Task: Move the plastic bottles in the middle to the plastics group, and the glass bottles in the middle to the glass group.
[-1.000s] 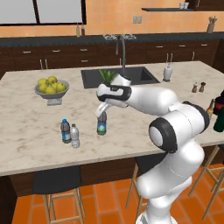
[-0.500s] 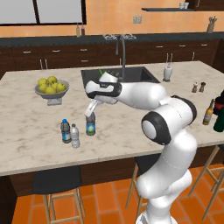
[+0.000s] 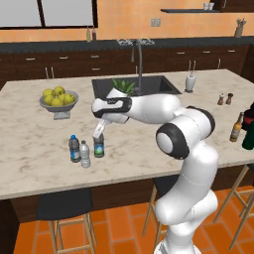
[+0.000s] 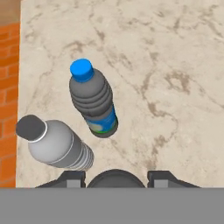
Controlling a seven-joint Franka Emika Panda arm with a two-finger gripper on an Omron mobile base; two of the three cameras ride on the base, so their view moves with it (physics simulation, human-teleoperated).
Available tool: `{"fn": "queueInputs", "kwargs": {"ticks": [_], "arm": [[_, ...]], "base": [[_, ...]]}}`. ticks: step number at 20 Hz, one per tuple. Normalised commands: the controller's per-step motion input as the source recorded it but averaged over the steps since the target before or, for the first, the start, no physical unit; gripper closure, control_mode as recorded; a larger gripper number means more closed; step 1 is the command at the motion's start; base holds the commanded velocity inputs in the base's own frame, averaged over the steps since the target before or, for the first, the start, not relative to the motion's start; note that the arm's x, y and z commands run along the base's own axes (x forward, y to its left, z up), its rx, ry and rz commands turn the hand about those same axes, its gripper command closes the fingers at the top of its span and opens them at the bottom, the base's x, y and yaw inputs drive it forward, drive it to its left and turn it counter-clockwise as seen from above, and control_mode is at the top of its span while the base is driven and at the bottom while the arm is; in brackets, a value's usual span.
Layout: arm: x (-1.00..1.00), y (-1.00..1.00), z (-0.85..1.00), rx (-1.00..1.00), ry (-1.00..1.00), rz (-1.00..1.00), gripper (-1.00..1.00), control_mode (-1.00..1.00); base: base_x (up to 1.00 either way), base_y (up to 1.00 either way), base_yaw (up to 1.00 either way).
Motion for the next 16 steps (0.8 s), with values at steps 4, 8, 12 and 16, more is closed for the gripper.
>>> {"fn": "queueInputs", "kwargs": {"ticks": [4,8,12,16], "arm": [[0.09,0.04,-0.21,-0.03,-0.08,0.00,1.00,-1.00],[0.01,0.00,-0.28,-0.02,-0.07,0.00,1.00,-1.00],[0.01,0.00,-0.16,0.00,0.00,0.00,1.00,-1.00],[0.02,0.00,-0.15,0.00,0.00,0.00,1.00,-1.00]], "base": [[0.00,0.00,0.00],[0.00,0.00,0.00],[0.00,0.00,0.00],[0.00,0.00,0.00]]}}
